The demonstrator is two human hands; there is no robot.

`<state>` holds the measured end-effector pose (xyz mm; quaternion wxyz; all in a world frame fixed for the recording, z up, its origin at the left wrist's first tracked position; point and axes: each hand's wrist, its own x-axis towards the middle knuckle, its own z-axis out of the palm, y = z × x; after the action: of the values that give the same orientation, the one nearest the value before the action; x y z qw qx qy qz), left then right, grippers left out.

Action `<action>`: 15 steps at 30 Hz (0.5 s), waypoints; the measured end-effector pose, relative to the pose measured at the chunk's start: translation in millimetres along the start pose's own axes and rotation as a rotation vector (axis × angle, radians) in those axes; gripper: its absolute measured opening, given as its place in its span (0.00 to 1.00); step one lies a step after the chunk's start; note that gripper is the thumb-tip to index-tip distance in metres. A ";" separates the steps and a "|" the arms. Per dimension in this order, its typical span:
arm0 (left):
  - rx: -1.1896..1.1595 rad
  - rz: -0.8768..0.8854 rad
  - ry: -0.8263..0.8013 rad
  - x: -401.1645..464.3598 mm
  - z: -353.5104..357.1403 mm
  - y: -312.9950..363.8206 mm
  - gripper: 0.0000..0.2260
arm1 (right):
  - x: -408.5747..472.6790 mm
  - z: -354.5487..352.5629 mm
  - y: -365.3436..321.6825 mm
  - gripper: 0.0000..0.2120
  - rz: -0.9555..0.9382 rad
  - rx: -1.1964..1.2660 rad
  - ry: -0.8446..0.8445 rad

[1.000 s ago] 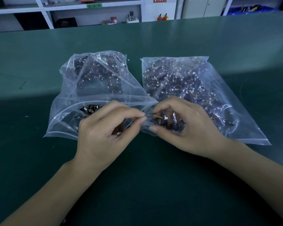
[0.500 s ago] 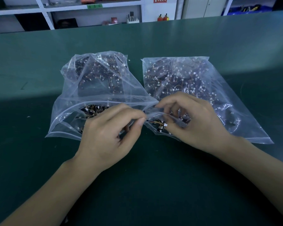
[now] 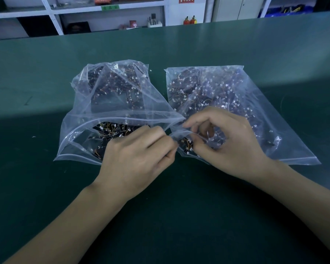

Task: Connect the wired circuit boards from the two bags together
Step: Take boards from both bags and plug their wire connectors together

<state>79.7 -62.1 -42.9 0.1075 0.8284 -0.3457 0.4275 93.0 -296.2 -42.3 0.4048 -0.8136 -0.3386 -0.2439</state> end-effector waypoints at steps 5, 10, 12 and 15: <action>0.081 0.002 -0.186 4.6 5.3 7.0 0.06 | -1.3 3.9 -2.1 0.16 -0.006 0.012 -0.016; -0.005 0.010 -0.230 2.7 5.1 8.1 0.04 | -1.5 4.4 -4.3 0.16 -0.007 0.008 -0.036; -0.060 -0.018 -0.182 2.8 2.7 7.1 0.09 | -1.3 4.6 -4.3 0.16 -0.004 0.004 -0.040; -0.142 -0.123 -0.142 -1.8 -0.8 -0.2 0.18 | -2.0 5.0 -3.7 0.16 0.012 -0.003 -0.037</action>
<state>78.6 -60.6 -43.9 0.1671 0.8664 -0.3304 0.3350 89.6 -291.1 -44.6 0.3986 -0.8206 -0.3407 -0.2271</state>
